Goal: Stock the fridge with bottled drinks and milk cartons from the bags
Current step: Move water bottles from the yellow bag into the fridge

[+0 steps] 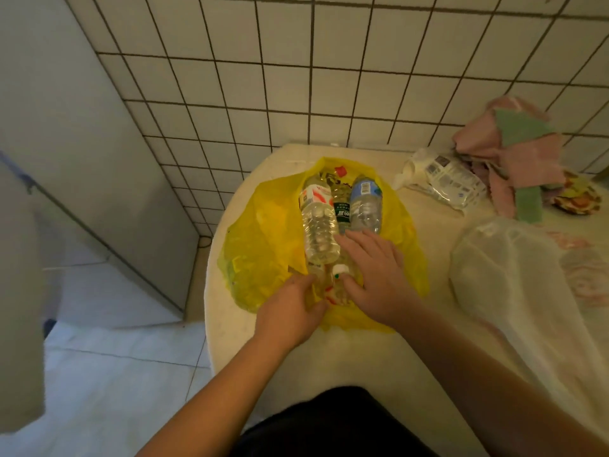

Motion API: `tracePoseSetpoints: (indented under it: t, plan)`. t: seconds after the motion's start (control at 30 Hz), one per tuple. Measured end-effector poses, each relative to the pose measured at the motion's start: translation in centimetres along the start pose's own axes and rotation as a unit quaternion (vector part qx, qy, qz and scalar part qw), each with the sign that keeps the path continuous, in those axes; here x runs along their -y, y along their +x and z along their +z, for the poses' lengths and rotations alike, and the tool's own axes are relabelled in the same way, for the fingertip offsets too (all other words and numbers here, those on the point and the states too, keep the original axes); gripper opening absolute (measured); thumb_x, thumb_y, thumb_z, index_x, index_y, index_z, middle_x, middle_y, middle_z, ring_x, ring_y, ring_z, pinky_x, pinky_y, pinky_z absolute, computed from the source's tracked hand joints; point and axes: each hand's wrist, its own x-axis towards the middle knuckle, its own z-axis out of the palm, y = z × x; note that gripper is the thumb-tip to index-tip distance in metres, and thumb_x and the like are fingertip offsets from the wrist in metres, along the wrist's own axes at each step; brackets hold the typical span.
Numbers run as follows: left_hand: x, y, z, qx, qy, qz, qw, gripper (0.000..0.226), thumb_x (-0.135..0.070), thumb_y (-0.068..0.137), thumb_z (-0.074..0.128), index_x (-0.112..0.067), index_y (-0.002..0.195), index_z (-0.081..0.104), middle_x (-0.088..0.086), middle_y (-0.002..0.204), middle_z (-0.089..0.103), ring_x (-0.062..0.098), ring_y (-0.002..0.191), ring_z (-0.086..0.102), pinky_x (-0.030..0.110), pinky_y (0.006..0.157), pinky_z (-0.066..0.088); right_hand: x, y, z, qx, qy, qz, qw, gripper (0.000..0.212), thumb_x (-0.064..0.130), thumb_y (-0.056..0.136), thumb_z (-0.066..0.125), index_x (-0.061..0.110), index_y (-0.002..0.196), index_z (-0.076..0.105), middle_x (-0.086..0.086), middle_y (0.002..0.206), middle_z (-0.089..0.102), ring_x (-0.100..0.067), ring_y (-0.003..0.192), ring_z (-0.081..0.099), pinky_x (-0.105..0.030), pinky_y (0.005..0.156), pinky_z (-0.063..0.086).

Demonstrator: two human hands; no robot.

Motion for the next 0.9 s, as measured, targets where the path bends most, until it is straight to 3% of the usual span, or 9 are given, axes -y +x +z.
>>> tracePoseSetpoints:
  t: [0.17,0.3,0.47,0.63,0.77,0.9]
  plan:
    - [0.7,-0.6,-1.5,-0.181,-0.081,-0.072,0.978,0.045,-0.043,0.092,0.062,-0.026,0.133,0.056,-0.002,0.126,0.060,0.019,0.105,0.060,0.030,0.080,0.048,-0.9,2.5,0.0,0.052,-0.033,-0.050,0.997,0.062,0.042,0.083,0.046,0.032,0.144,0.042,0.005,0.148,0.041,-0.021,0.143,0.027,-0.051,0.115,0.013]
    - [3.0,0.6,-3.2,-0.248,-0.097,-0.125,0.956,0.057,-0.044,0.088,0.065,-0.020,0.137,0.052,0.004,0.130,0.055,0.023,0.114,0.056,0.044,0.095,0.050,-0.2,5.5,0.3,0.085,-0.082,-0.104,0.988,0.060,0.040,0.087,0.052,0.032,0.145,0.039,0.003,0.151,0.037,-0.025,0.145,0.024,-0.057,0.114,0.012]
    - [5.3,2.9,-5.2,-0.260,-0.153,-0.162,0.939,0.067,-0.041,0.089,0.066,-0.019,0.146,0.040,0.008,0.141,0.043,0.026,0.122,0.051,0.036,0.097,0.044,2.2,9.5,1.3,0.117,-0.108,-0.141,0.977,0.060,0.040,0.093,0.050,0.034,0.148,0.029,0.006,0.156,0.027,-0.022,0.147,0.015,-0.055,0.117,0.004]
    - [6.9,5.2,-6.3,-0.264,-0.224,-0.188,0.919,0.072,-0.040,0.089,0.068,-0.019,0.149,0.034,0.006,0.147,0.035,0.014,0.092,0.063,0.035,0.091,0.047,3.9,13.6,2.8,0.132,-0.117,-0.143,0.974,0.064,0.036,0.091,0.053,0.034,0.149,0.026,0.002,0.158,0.023,-0.024,0.146,0.017,-0.054,0.116,0.009]
    - [7.6,7.5,-6.8,-0.260,-0.256,-0.214,0.906,0.072,-0.037,0.089,0.069,-0.016,0.148,0.036,0.008,0.150,0.033,0.028,0.128,0.048,0.039,0.103,0.041,4.1,15.9,3.4,0.151,-0.131,-0.118,0.973,0.070,0.036,0.092,0.051,0.035,0.153,0.017,-0.001,0.160,0.019,-0.026,0.146,0.018,-0.052,0.116,0.017]
    - [9.6,10.6,-7.2,-0.217,-0.276,-0.248,0.903,0.071,-0.040,0.087,0.069,-0.013,0.145,0.040,0.011,0.144,0.038,0.032,0.126,0.049,0.045,0.103,0.044,3.9,17.9,4.4,0.171,-0.151,-0.095,0.969,0.055,0.042,0.100,0.036,0.035,0.152,0.021,-0.001,0.159,0.023,-0.027,0.145,0.021,-0.053,0.114,0.018]
